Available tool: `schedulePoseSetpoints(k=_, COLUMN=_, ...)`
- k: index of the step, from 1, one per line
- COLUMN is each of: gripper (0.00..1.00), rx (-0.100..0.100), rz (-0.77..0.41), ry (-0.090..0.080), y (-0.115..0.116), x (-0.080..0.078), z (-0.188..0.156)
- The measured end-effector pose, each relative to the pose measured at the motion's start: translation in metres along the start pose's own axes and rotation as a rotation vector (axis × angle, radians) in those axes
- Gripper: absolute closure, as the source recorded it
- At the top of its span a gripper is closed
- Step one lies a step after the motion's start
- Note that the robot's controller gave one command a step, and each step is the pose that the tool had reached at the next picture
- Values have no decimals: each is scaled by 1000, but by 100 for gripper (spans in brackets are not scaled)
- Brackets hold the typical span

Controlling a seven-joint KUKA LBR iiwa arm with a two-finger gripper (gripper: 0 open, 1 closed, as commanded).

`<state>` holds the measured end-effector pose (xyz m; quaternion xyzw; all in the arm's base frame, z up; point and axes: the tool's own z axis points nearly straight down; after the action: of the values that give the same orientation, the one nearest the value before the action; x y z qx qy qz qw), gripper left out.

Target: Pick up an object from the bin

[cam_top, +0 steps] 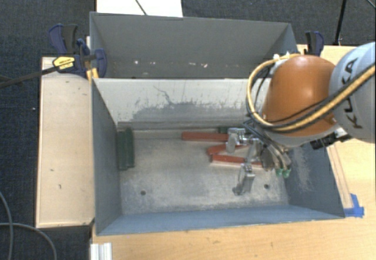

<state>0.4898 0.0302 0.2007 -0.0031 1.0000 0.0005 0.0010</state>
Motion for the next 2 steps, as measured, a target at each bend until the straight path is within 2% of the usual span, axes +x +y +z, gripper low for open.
schedulePoseSetpoints(k=1, gripper=0, rx=0, rz=0, ry=0, y=0, x=0, z=0)
schedulePoseSetpoints(k=2, gripper=0, rx=0, rz=41, ry=-8, y=-39, x=-34, z=51)
